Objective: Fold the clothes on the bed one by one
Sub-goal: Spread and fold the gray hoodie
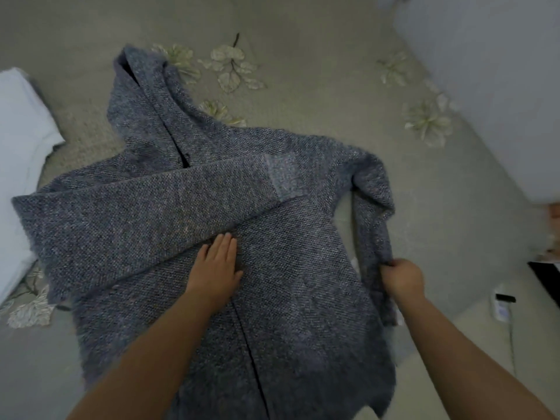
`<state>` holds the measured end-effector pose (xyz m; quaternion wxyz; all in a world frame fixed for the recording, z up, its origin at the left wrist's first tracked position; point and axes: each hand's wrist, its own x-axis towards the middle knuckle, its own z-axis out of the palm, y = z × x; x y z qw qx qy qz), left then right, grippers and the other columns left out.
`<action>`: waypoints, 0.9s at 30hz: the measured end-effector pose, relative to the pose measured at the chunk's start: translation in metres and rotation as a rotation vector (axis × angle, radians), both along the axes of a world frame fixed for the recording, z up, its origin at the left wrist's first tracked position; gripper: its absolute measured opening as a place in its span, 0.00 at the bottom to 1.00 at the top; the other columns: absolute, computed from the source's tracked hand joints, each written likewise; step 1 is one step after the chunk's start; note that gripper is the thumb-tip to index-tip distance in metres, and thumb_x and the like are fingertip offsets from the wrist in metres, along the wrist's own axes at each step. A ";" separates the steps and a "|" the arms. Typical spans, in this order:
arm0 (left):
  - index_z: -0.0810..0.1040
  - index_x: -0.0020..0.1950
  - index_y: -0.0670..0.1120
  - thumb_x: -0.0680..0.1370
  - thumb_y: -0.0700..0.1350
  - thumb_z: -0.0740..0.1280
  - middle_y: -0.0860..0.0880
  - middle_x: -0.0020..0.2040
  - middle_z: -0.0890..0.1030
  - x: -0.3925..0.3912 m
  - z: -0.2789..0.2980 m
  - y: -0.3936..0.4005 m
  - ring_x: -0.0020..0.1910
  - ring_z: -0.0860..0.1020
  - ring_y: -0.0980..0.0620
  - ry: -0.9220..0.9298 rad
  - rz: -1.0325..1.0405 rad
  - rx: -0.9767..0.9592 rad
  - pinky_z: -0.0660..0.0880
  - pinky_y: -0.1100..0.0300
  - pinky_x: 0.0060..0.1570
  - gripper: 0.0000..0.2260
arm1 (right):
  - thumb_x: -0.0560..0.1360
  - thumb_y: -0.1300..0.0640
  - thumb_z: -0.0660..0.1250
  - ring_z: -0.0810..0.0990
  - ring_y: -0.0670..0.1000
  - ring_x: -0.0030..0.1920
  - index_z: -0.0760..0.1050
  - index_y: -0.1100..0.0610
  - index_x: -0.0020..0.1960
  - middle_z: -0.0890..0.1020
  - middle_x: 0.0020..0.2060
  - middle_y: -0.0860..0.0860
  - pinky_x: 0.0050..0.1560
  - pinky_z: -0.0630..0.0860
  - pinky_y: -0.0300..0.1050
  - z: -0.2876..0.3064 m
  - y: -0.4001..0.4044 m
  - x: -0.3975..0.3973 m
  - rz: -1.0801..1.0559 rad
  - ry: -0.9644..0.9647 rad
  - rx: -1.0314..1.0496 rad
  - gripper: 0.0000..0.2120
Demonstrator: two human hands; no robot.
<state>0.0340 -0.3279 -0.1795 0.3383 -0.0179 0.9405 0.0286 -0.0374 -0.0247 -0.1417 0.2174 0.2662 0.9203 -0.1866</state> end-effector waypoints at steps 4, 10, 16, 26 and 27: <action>0.38 0.75 0.42 0.82 0.55 0.47 0.45 0.76 0.38 -0.008 0.029 -0.008 0.75 0.39 0.48 0.116 0.044 -0.024 0.43 0.52 0.73 0.29 | 0.77 0.64 0.58 0.78 0.64 0.51 0.75 0.69 0.55 0.79 0.50 0.66 0.50 0.72 0.49 0.040 -0.004 -0.027 -0.159 0.297 -0.044 0.12; 0.41 0.75 0.42 0.82 0.54 0.48 0.45 0.77 0.43 0.006 0.070 -0.045 0.76 0.43 0.48 0.313 0.195 -0.051 0.46 0.53 0.73 0.28 | 0.77 0.67 0.59 0.78 0.60 0.45 0.75 0.68 0.52 0.80 0.45 0.65 0.37 0.60 0.41 0.127 -0.095 -0.071 0.290 0.837 -0.184 0.09; 0.43 0.76 0.42 0.81 0.54 0.49 0.44 0.77 0.45 0.071 0.092 -0.099 0.76 0.45 0.48 0.279 0.258 -0.179 0.48 0.53 0.72 0.28 | 0.77 0.68 0.57 0.79 0.60 0.49 0.70 0.61 0.66 0.77 0.59 0.61 0.50 0.75 0.53 0.138 -0.243 -0.028 1.246 0.629 -0.518 0.18; 0.39 0.75 0.43 0.81 0.55 0.48 0.46 0.77 0.42 0.105 0.063 -0.146 0.75 0.42 0.48 0.123 0.345 -0.233 0.48 0.53 0.72 0.29 | 0.80 0.57 0.54 0.51 0.50 0.75 0.46 0.53 0.76 0.50 0.76 0.51 0.72 0.54 0.46 0.015 -0.190 0.003 1.400 0.028 0.014 0.27; 0.39 0.75 0.43 0.81 0.55 0.49 0.46 0.77 0.42 0.097 0.057 -0.147 0.75 0.41 0.48 0.130 0.360 -0.219 0.47 0.52 0.72 0.29 | 0.80 0.56 0.54 0.47 0.51 0.75 0.45 0.53 0.76 0.47 0.76 0.51 0.73 0.50 0.49 0.009 -0.186 -0.004 1.397 0.003 0.102 0.28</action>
